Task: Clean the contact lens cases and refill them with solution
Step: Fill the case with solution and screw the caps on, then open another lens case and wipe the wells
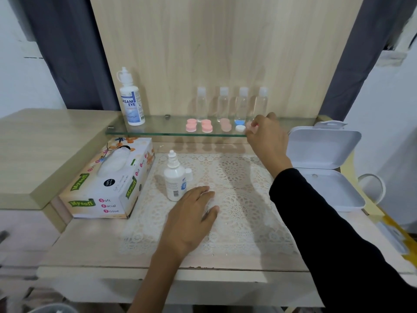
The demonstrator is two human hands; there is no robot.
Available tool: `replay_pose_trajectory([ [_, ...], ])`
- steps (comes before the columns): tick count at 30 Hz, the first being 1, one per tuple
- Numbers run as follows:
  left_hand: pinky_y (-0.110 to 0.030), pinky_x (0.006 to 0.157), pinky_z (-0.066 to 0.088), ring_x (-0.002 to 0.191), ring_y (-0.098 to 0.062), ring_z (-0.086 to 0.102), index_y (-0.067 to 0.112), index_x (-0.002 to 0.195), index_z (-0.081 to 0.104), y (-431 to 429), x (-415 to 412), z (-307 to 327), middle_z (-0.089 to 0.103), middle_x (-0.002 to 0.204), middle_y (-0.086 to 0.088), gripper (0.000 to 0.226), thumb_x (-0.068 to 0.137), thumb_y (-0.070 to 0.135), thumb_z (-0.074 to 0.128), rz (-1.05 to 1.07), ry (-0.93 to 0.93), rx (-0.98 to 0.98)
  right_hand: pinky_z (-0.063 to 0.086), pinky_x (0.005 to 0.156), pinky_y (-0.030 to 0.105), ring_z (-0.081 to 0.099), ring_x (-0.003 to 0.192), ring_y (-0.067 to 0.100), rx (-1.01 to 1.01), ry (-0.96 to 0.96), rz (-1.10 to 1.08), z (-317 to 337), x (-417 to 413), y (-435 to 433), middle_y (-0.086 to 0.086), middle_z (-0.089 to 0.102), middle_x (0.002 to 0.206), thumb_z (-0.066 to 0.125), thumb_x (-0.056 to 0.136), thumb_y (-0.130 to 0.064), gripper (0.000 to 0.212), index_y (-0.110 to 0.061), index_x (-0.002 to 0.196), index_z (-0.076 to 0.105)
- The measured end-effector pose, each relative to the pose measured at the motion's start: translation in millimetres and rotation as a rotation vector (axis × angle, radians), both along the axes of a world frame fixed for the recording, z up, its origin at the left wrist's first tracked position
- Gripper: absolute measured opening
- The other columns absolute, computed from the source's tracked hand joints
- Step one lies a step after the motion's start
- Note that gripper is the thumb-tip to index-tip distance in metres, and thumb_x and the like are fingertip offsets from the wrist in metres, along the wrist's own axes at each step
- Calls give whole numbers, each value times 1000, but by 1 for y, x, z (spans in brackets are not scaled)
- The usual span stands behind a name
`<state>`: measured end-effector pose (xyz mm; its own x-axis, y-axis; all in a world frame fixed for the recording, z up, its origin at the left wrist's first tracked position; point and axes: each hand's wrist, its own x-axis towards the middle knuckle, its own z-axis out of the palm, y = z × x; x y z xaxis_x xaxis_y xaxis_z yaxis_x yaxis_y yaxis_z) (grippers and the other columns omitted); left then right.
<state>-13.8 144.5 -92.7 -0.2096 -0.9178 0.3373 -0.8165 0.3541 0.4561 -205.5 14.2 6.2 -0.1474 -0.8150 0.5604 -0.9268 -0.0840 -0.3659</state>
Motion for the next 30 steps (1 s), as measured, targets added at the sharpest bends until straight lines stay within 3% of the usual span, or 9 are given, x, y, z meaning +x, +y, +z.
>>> replay_pose_trajectory([
  [7,-20,109,25,136,-1,27,26,138,46,0,0,1,35,147,14,45,97,42,44,-4,-3,4,37,67,31,55,83,29,-36,-113,92,-4,-2,7,14,57,105,56,91,-15,19,-6,107,62],
  [12,-20,108,25,136,-2,28,26,137,47,0,0,2,36,147,14,44,96,42,45,-5,8,2,34,61,21,51,78,17,-114,-236,121,-5,-5,26,8,60,103,59,90,-17,15,-10,103,62],
  [15,-22,108,27,135,-1,29,26,137,48,-1,-1,1,37,146,15,44,96,42,46,5,8,3,47,76,36,51,76,14,-137,-330,182,-10,-5,49,-4,58,96,63,88,-18,15,-13,102,64],
  [19,-21,106,28,134,-2,30,25,136,49,-1,-1,2,38,146,14,44,96,41,47,7,10,2,49,74,39,51,77,15,-14,-382,212,-28,-6,77,-8,60,99,63,91,-27,18,-23,108,65],
  [23,-23,106,29,134,-3,30,24,137,49,0,-1,3,39,146,13,44,96,40,47,3,9,13,42,73,28,50,80,9,76,-348,283,-54,-7,96,-7,62,110,62,92,-21,19,-19,111,68],
  [30,-24,108,28,135,-6,31,22,137,48,-1,-1,3,40,146,9,44,96,38,48,-7,-14,18,33,74,15,46,89,9,166,-279,468,-93,4,118,-13,57,97,68,85,-8,23,-17,107,70],
])
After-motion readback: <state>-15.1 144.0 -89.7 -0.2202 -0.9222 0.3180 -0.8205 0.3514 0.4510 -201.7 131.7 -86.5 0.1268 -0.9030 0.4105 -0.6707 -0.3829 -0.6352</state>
